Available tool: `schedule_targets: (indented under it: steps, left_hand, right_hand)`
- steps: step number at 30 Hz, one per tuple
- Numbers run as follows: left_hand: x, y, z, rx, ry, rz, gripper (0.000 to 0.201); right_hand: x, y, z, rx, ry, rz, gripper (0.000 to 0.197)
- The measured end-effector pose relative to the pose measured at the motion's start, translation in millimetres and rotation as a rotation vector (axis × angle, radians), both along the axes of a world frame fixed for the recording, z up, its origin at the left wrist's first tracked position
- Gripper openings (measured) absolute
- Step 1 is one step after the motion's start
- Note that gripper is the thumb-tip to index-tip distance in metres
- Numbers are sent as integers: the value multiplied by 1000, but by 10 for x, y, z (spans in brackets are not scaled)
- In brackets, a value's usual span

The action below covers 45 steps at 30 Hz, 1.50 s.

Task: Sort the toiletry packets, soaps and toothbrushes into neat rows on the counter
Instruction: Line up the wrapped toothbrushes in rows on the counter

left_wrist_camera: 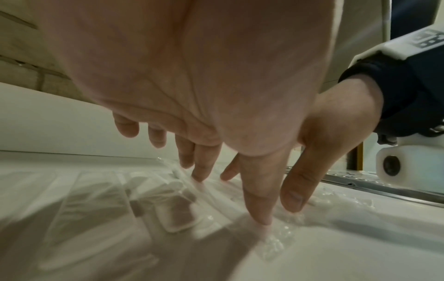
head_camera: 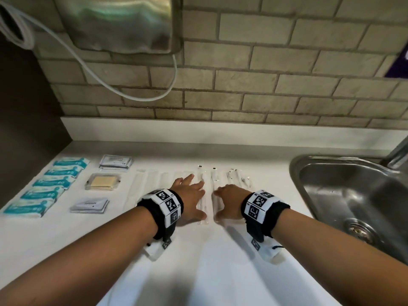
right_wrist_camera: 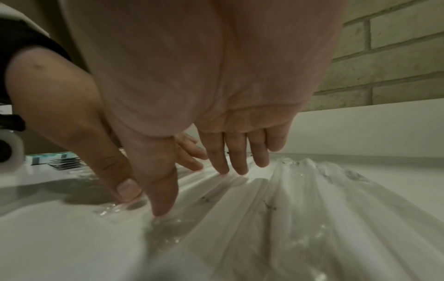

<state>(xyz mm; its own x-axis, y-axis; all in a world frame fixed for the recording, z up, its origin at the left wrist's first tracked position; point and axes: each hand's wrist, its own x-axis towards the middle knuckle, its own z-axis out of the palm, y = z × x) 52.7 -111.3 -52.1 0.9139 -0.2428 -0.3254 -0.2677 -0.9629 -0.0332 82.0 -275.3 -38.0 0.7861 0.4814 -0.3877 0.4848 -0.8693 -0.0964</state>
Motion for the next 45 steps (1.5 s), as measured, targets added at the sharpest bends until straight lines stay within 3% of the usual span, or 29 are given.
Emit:
schedule_targets:
  steps: [5,9,11,16,20,26,32,38,45]
  left_hand:
    - [29,-56,10,-6,15,45,78]
    - [80,-96,55,-3,-21,81,81]
    - [106,-130,75,-62,-65,119,82]
    - [284,-376,218,-327,-184,125,47]
    - [393,-741,156,-423,-159,233,28]
    - [410,-1023,-15,-371,-112,323,47]
    - [489,-1109,26,-353,-93,353,32]
    - [554,-1150,4,-521,-30,450,49]
    - [564,-1091,132,-541,-111,376,40]
  right_hand:
    - [36,-75,-42,5,-3,10,65]
    - [43,-158,-52,94,-29,14,46]
    - [82,-219,-33,129,-35,9,51]
    - [284,-482,90,129,-148,-65,37]
    - [370,-663,60,114,-110,-95,34]
    - [347,-745,-55,74,-67,-53,41]
    - [379,-816,-19,59,-57,-64,27]
    - [409,-901,-11,-28,-60,-72,30]
    - [376,-953,-40,223,-88,-83,36]
